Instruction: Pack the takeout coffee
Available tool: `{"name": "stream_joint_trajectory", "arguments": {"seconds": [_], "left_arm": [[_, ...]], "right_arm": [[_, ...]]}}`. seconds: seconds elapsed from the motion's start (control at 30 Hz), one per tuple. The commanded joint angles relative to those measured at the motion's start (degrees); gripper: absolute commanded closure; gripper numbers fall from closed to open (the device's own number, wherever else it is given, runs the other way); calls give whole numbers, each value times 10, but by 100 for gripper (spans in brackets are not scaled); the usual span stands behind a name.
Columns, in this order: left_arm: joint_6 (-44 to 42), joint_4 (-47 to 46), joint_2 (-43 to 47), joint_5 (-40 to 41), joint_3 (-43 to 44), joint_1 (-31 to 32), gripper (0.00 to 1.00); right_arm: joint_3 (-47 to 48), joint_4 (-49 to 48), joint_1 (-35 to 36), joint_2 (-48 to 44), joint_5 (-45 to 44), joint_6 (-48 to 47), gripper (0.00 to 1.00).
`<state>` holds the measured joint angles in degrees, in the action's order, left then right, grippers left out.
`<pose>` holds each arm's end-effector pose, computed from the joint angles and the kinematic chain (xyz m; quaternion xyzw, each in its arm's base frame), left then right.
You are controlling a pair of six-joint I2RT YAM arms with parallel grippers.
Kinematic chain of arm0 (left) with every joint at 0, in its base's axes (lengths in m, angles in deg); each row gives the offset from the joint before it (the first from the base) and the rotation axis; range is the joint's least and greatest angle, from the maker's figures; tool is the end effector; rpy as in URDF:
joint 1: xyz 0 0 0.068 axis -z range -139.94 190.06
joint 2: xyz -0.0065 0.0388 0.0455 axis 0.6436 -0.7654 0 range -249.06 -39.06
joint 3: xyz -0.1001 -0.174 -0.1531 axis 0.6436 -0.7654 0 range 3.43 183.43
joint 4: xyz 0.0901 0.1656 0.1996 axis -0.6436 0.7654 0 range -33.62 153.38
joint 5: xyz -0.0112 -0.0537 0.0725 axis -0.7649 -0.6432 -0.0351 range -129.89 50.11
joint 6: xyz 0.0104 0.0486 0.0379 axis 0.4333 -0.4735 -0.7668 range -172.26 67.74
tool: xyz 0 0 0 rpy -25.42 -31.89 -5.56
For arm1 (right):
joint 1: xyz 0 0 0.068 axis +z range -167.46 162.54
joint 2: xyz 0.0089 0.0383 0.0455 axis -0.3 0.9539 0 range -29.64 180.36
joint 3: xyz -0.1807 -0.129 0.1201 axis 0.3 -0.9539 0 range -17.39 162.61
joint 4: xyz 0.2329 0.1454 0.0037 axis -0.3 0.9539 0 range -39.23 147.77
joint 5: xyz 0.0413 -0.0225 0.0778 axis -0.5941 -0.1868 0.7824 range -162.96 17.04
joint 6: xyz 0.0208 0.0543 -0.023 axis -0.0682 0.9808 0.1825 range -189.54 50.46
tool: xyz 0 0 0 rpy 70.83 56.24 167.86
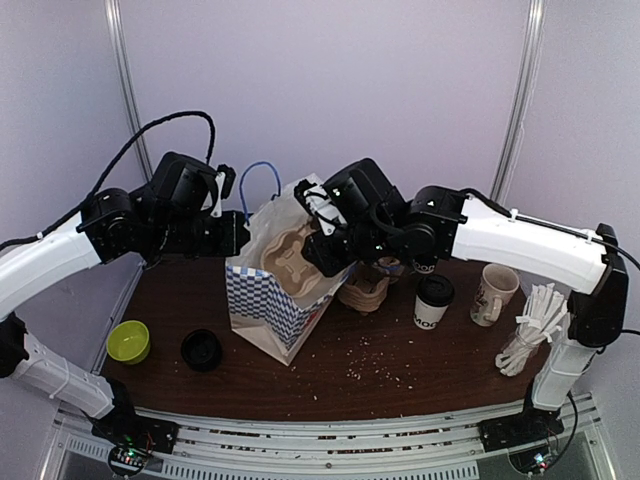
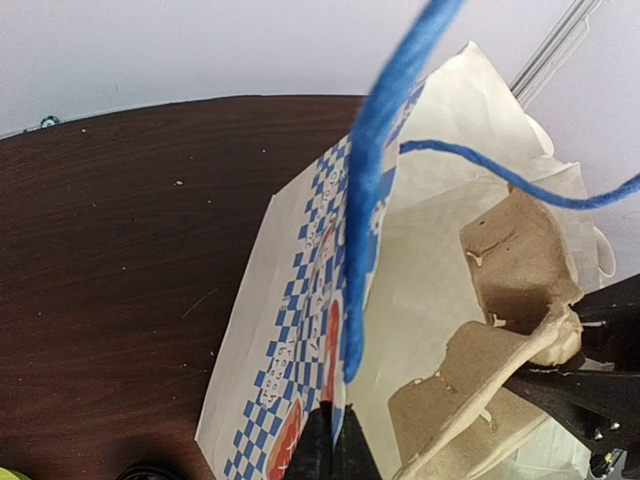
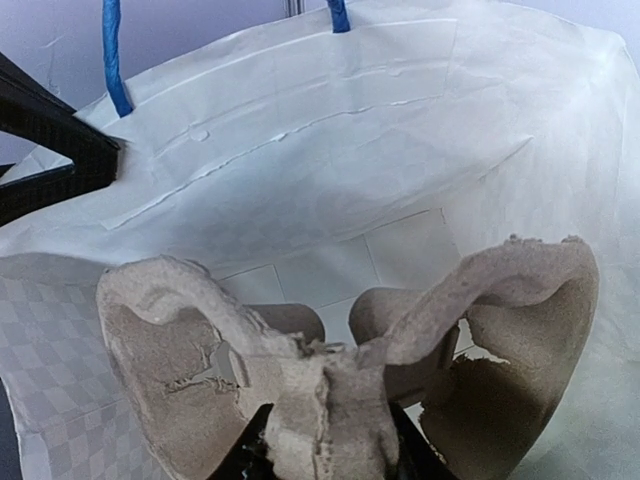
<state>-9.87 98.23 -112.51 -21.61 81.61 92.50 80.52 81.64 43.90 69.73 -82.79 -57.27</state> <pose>0.1940 -0.2279 0.3556 0.0070 0.8868 -0.2275 0.4022 0.2095 0.3666 0.3419 -0.3250 0.8111 0.2279 0.4297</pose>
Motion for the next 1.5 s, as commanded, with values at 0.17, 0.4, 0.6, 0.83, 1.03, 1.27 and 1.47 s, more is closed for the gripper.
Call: {"name": "stream_joint_trajectory", "arguments": {"seconds": [0.17, 0.4, 0.6, 0.83, 1.03, 1.27, 1.47], "left_arm": [[-1, -66, 11, -47, -14, -4, 100], [3, -71, 18, -47, -25, -4, 100], [12, -63, 39, -17, -40, -4, 100], [18, -62, 49, -5, -52, -4, 100], [22, -60, 45, -1, -57, -4, 100], [29, -50, 39, 19, -53, -5, 100], [36, -43, 28, 22, -64, -13, 100]], "right_arm": [[100, 70, -4, 80, 10, -28, 68], [142, 83, -10, 134, 16, -32, 68], [181, 115, -17, 166, 33, -53, 68], [184, 126, -29, 203, 48, -60, 68], [181, 106, -29, 211, 61, -57, 68], [173, 65, -31, 195, 71, -56, 68], [89, -1, -30, 120, 88, -51, 68]]}}
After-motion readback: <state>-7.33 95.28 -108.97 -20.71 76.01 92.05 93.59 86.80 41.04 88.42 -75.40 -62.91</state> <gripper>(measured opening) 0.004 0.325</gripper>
